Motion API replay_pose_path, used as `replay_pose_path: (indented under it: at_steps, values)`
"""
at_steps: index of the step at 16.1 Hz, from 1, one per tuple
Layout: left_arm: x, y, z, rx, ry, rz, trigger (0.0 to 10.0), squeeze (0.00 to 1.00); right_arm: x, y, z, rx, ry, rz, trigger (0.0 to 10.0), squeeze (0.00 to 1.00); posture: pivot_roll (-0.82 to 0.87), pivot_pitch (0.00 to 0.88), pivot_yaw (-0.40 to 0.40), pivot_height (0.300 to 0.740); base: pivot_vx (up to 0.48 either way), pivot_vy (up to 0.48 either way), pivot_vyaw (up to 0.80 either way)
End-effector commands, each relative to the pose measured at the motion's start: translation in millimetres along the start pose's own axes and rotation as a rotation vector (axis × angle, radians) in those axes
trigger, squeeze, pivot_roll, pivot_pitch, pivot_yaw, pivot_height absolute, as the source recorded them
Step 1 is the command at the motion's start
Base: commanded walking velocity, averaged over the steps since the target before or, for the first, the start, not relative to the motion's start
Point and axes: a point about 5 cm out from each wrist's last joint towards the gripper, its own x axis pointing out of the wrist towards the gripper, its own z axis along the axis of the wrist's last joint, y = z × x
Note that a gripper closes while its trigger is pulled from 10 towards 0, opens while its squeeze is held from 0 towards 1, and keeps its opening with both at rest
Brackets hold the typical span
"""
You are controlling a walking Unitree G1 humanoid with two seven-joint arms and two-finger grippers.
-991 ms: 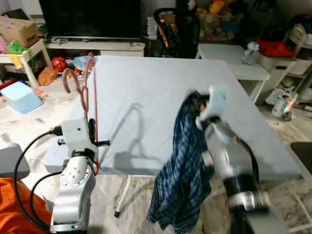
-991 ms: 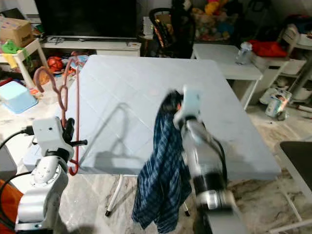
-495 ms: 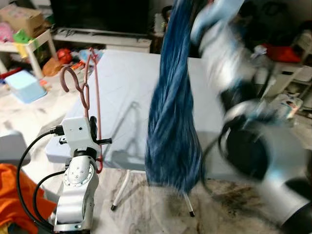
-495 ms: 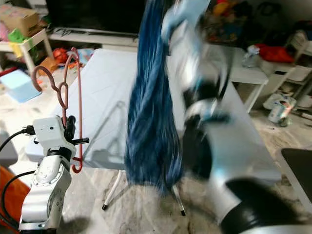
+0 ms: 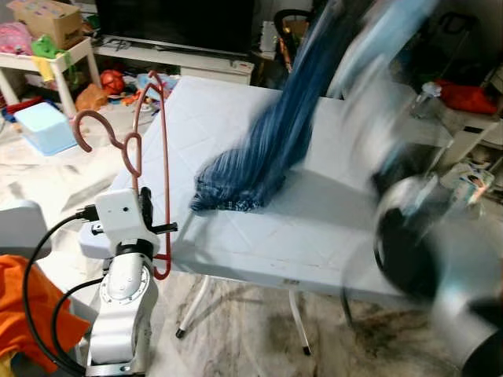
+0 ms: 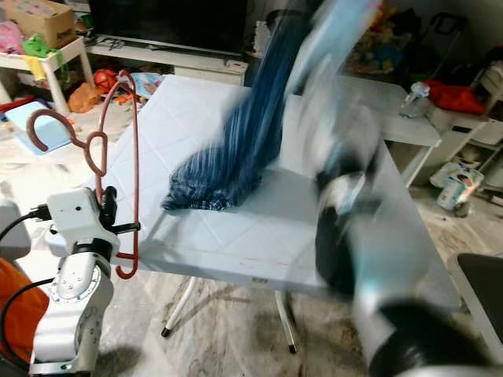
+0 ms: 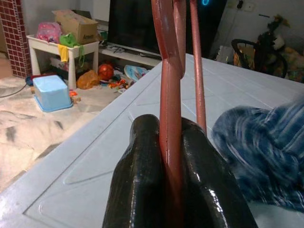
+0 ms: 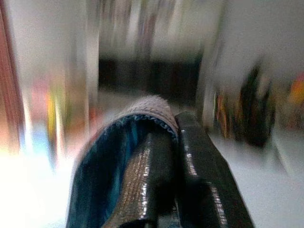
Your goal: Hang hanger
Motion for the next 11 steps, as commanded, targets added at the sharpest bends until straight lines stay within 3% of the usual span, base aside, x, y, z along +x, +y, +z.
replay_pose_path:
  at_steps: [1,2,4,5,8,11]
  values:
    - [-3.9,-1.8,-23,0.028,0.111,-0.005,10.0,0.0,-25.3,2.7,-75,-0.183,0.339,0.092,10.0,1.0,0.08,0.0,-0.141,0.74,0.0,0.0,0.0]
    - [-4.2,-1.9,-23,0.03,0.115,-0.014,10.0,0.0,-42.9,2.2,-105,-0.24,0.44,0.165,10.0,1.0,0.07,0.0,-0.137,0.74,0.0,0.0,0.0]
    - [-4.7,-1.3,-24,0.033,0.122,-0.018,10.0,0.0,-59.3,-9.4,-125,-0.253,0.488,0.158,10.0,1.0,0.06,0.0,-0.125,0.74,0.0,0.0,0.0]
    - [-5.2,-1.5,-26,0.037,0.129,-0.025,10.0,0.0,-66.0,-24.7,-128,-0.242,0.494,0.102,10.0,1.0,0.05,0.0,-0.118,0.74,0.0,0.0,0.0]
    - [-5.5,-4.8,-27,0.039,0.133,-0.038,10.0,0.0,-68.0,-41.1,-123,-0.246,0.467,0.031,10.0,1.0,0.04,0.0,-0.112,0.74,0.0,0.0,0.0]
    - [-9.8,-6.2,-29,0.037,0.145,-0.044,10.0,0.0,-72.3,-64.4,-111,-0.155,0.364,-0.107,10.0,1.0,0.04,0.0,-0.112,0.74,0.0,0.0,0.0]
